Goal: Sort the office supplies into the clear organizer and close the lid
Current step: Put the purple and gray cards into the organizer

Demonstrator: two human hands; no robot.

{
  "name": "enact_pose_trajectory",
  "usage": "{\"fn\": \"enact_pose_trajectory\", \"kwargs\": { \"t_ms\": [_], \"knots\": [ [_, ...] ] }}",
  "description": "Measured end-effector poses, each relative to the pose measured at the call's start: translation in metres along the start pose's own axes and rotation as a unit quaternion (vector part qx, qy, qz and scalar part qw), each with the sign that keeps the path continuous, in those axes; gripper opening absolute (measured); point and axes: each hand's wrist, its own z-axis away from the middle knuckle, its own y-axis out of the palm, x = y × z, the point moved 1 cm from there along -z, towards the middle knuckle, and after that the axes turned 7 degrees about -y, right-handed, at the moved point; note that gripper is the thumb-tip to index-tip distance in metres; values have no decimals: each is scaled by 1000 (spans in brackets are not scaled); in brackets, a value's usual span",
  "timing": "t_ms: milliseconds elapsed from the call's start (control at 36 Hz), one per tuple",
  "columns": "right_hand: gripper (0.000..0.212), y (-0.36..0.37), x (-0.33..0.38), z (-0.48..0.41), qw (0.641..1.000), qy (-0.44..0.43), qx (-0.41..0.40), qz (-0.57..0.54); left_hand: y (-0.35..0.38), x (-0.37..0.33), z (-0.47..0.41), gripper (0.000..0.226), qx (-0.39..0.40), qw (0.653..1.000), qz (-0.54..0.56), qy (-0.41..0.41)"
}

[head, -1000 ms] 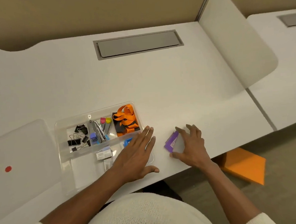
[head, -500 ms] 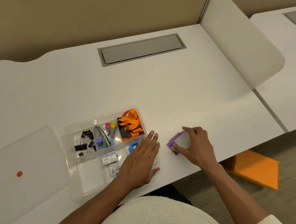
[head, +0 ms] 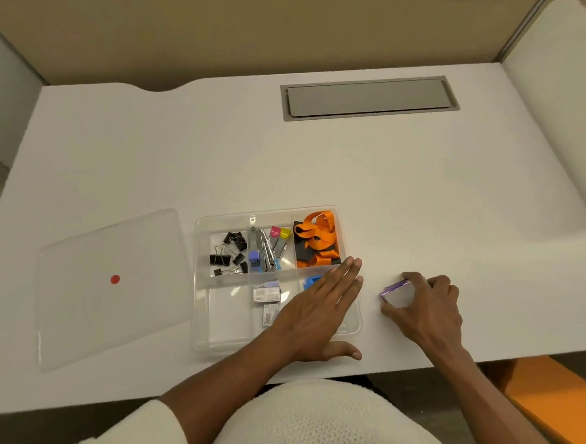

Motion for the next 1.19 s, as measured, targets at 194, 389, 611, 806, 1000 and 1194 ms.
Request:
{"fn": "enact_pose_trajectory", "kwargs": {
  "t_ms": [194,389,611,806,1000,1194],
  "knots": [
    [76,-28,26,-8,991,-68,-5,-115,-14,26,36,112,-104,990,38,-86],
    [67,-43,97,-5,949,-261,44,-170,-31,80,110,54,-265,902,108,-323],
    [73,-15,202,23,868,-451,165,-127,-31,108,176,17,-241,804,220,-497],
    [73,33,254,37,819,-533,213,-12,-31,108,183,9,-220,721,370,-543],
    [76,51,272,42,791,-562,186,153,-23,115,186,6,-189,694,419,-554],
    [85,52,287,38,803,-521,216,192,-20,119,188,9,-184,689,433,-551]
  ]
}}
